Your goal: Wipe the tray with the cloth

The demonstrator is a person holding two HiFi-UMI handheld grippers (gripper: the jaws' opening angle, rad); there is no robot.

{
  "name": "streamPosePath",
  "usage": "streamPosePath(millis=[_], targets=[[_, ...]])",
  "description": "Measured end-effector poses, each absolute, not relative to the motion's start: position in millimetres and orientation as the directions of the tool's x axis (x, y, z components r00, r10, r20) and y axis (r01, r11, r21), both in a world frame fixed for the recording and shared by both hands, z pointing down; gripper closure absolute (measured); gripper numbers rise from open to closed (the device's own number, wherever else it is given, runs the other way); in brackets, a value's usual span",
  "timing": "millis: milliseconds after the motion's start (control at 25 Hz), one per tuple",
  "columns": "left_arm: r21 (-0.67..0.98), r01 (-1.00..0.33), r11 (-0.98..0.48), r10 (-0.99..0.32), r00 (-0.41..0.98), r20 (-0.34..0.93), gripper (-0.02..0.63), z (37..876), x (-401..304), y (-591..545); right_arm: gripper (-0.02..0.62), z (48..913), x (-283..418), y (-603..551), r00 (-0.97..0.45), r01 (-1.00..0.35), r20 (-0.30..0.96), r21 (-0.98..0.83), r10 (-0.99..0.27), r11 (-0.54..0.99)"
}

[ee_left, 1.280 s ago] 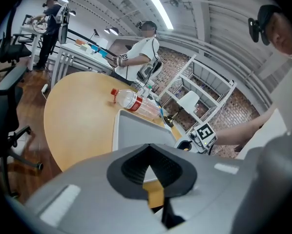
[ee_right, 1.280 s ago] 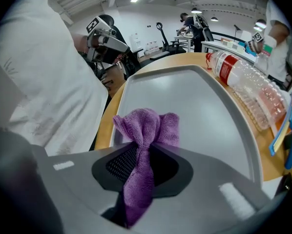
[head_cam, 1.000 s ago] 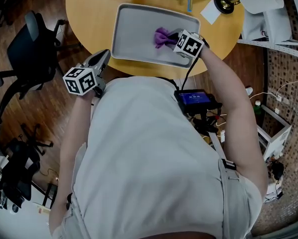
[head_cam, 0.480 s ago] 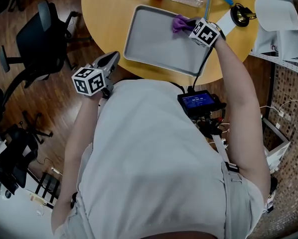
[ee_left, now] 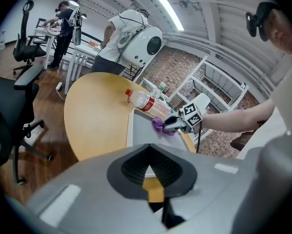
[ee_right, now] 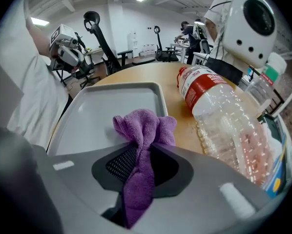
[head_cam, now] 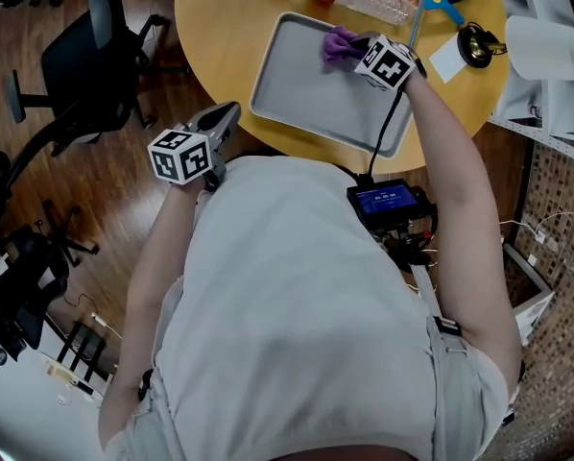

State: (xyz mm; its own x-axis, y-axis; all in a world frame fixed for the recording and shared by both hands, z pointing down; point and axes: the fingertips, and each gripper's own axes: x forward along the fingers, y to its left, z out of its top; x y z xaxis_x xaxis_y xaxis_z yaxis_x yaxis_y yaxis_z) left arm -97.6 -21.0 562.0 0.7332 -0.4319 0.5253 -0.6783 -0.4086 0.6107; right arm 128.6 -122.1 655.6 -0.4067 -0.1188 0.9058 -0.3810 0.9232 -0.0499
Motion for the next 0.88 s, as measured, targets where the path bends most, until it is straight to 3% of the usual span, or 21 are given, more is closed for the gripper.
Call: streamPosePath(millis=[280, 640, 880], targets=[[0.619, -0.664, -0.418, -0.441, 0.745, 0.501, 0.606, 561, -94, -18, 0.511, 656, 117, -109, -0.370, -0.408, 0.919, -0.031, -0.134, 0.912], [0.641, -0.632, -0.434, -0.453, 0.769, 0.452, 0.606, 557, -98, -16, 0.509, 658, 77, -16, -0.371, -0.234, 0.928, -0.102, 0.008, 0.967], [0.643, -0.616, -0.455, -0.450, 0.783, 0.430, 0.606, 554, -100, -17, 0.510, 659, 61, 27, -0.374, -0.205, 0.925, -0.155, 0.069, 0.966]])
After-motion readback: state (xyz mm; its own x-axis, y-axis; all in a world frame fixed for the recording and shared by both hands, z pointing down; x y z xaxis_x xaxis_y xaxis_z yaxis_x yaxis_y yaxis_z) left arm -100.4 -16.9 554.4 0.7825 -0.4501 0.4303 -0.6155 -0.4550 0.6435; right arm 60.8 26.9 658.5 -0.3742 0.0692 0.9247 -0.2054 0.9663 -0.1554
